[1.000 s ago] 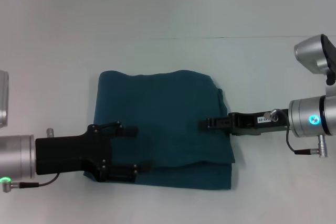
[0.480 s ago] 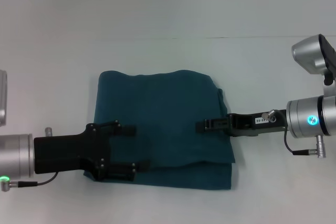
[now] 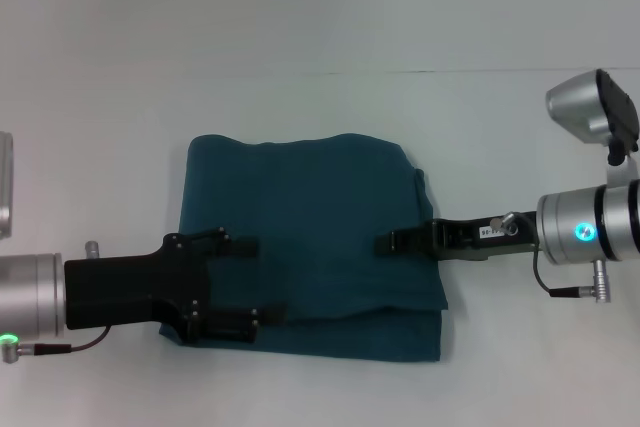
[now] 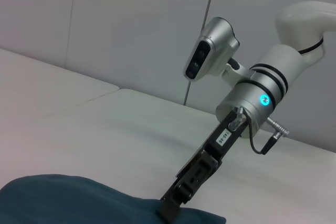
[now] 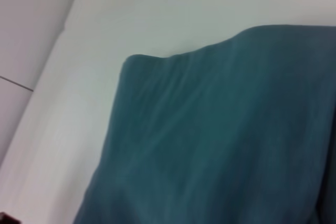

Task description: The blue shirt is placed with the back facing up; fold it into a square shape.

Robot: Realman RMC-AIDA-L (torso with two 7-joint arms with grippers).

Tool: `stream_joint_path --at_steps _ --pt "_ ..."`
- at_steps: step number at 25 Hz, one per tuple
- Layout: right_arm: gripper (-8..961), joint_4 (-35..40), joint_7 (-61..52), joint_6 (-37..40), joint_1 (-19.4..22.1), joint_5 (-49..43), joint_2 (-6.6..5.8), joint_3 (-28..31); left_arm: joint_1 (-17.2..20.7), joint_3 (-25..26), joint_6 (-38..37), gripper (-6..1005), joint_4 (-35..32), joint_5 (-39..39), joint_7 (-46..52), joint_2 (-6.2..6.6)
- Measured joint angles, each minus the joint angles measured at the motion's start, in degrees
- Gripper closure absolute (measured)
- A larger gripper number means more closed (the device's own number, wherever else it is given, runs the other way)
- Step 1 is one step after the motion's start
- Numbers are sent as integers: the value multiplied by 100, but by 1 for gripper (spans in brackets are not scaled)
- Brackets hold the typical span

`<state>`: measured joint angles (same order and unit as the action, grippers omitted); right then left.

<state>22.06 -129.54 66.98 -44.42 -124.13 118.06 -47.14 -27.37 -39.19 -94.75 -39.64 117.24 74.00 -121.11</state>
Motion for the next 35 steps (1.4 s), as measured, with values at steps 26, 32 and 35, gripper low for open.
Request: stream_joint_path --at_steps 26,32,35 --pt "930 121 439 158 183 408 35 -32 27 117 -42 51 11 1 9 9" --pt "930 304 524 341 216 494 49 -32 24 151 -61 51 1 1 68 9" --pt "930 444 545 454 216 499 72 -32 25 151 -56 51 1 -1 72 9"
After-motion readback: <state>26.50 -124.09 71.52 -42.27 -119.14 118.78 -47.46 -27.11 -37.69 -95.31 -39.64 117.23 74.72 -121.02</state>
